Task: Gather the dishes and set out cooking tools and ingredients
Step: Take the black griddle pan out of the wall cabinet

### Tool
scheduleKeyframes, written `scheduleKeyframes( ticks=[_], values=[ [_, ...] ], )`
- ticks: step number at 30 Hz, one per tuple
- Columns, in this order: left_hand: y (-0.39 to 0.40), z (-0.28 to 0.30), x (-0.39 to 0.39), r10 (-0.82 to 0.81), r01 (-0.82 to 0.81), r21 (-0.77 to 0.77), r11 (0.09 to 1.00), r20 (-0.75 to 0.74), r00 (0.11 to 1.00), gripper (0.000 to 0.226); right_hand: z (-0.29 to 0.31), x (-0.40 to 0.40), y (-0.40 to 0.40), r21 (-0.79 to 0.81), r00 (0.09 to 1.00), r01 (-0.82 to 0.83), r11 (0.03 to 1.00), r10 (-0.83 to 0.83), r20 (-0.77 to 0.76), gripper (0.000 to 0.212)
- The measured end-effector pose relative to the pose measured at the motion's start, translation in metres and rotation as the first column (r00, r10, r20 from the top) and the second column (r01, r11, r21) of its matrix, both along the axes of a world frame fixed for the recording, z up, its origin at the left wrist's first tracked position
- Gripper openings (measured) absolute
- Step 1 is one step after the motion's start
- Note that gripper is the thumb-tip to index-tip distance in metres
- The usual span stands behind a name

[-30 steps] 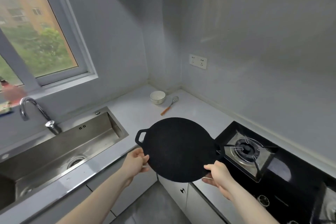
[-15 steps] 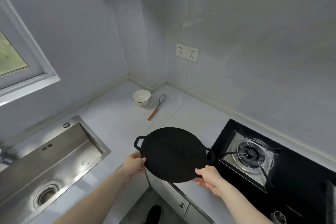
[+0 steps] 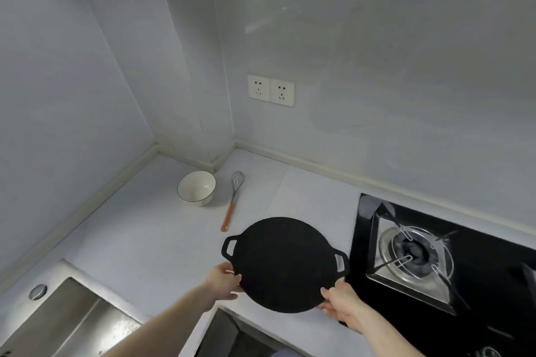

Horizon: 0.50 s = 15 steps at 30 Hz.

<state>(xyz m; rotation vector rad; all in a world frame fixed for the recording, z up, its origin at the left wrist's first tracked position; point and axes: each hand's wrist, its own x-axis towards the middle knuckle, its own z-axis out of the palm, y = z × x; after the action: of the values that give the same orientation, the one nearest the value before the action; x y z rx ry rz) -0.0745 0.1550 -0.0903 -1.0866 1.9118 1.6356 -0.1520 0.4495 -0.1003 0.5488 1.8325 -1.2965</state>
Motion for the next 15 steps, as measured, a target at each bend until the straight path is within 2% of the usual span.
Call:
scheduleKeyframes(
  ticks=[6,9,12,15],
  values=[
    [-0.008,-0.012,-0.037,-0.113,0.116,-0.032,0.993,0.075,0.991,0.017,-0.014,-0.015,-0.007,0.050,0.984,0.171,0.984,-0.169,-0.046,0.022],
    [-0.013,-0.021,-0.060,-0.152,0.153,-0.003,0.988,0.095,0.984,0.034,-0.020,-0.026,-0.015,0.037,0.962,0.270,0.962,-0.269,-0.050,0.027],
    [-0.014,-0.022,-0.081,-0.123,0.122,0.014,0.992,0.090,0.988,0.054,-0.021,-0.038,-0.024,-0.025,0.934,0.356,0.934,-0.355,0.023,0.030],
    [-0.018,-0.024,-0.102,-0.090,0.088,0.036,0.995,0.067,0.994,0.052,-0.020,-0.052,-0.030,-0.055,0.910,0.414,0.909,-0.411,0.059,0.029]
  ],
)
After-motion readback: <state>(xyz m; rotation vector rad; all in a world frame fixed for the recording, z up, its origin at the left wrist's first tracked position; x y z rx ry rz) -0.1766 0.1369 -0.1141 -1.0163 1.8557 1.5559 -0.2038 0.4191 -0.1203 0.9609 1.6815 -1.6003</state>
